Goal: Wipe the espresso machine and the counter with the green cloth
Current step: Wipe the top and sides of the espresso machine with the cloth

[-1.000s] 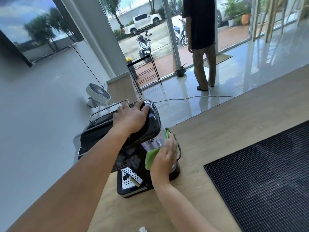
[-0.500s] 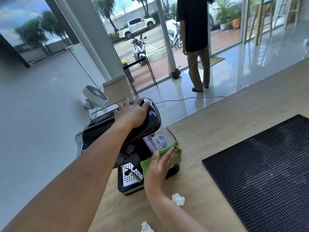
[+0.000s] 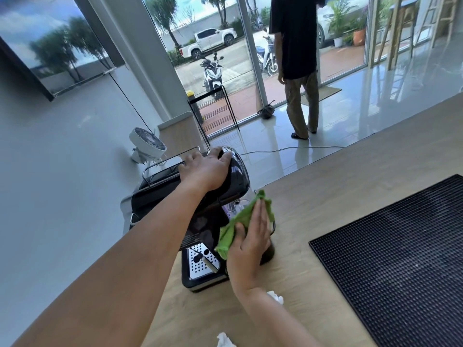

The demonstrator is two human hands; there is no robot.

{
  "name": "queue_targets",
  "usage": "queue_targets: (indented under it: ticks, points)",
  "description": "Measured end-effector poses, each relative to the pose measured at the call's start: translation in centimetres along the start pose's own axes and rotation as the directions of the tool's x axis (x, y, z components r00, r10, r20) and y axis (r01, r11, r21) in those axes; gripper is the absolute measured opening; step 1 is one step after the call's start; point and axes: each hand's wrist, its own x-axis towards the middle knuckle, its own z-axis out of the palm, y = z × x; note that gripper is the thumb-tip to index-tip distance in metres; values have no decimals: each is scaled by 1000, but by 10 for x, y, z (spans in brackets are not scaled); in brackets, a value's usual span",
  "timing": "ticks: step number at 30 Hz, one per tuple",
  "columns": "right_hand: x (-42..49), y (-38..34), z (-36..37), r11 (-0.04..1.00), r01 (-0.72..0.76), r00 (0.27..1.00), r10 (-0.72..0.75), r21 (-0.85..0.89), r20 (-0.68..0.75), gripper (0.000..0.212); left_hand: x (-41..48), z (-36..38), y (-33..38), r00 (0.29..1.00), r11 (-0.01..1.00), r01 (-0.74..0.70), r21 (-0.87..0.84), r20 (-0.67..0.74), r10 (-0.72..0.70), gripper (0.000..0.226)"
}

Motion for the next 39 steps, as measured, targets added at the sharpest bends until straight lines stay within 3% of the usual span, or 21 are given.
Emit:
queue_targets:
  ticks: [3, 6, 11, 15, 23, 26, 30, 35, 39]
  points:
    - [26, -20, -5, 992, 129, 992, -129, 2, -13, 57, 2, 0, 0, 1000, 1000, 5, 7, -3, -5, 59]
    - [22, 2, -13, 970, 233, 972, -228, -77, 63, 59, 2, 1, -1, 1000, 1000, 9, 6, 2, -9, 60]
    - [-15, 76, -26, 964, 98, 981, -51, -248, 189, 61, -1, 0, -1, 1000, 1000, -2, -2, 5, 2, 60]
    - [-20, 87, -30, 964, -1, 977, 57, -266, 204, 64, -2, -1, -1, 1000, 1000, -1, -8, 9, 1, 60]
    - [7, 27, -17, 983, 119, 985, -99, -143, 139, 59, 1, 0, 0, 1000, 1000, -3, -4, 2, 3, 61]
    - [-15, 67, -26, 984, -7, 971, 49, -176, 234, 62, 1, 1, 0, 1000, 1000, 3, -7, 5, -3, 61]
    - [-25, 103, -40, 926, -204, 884, 313, -317, 347, 69, 1, 1, 0, 1000, 1000, 3, -12, 8, -2, 61]
    - [-13, 104, -43, 915, -185, 815, 347, -359, 464, 70, 4, 2, -1, 1000, 1000, 15, -7, 3, -15, 61]
    - [-26, 102, -41, 863, -301, 789, 464, -405, 403, 74, 3, 3, 0, 1000, 1000, 15, -7, 5, -15, 61]
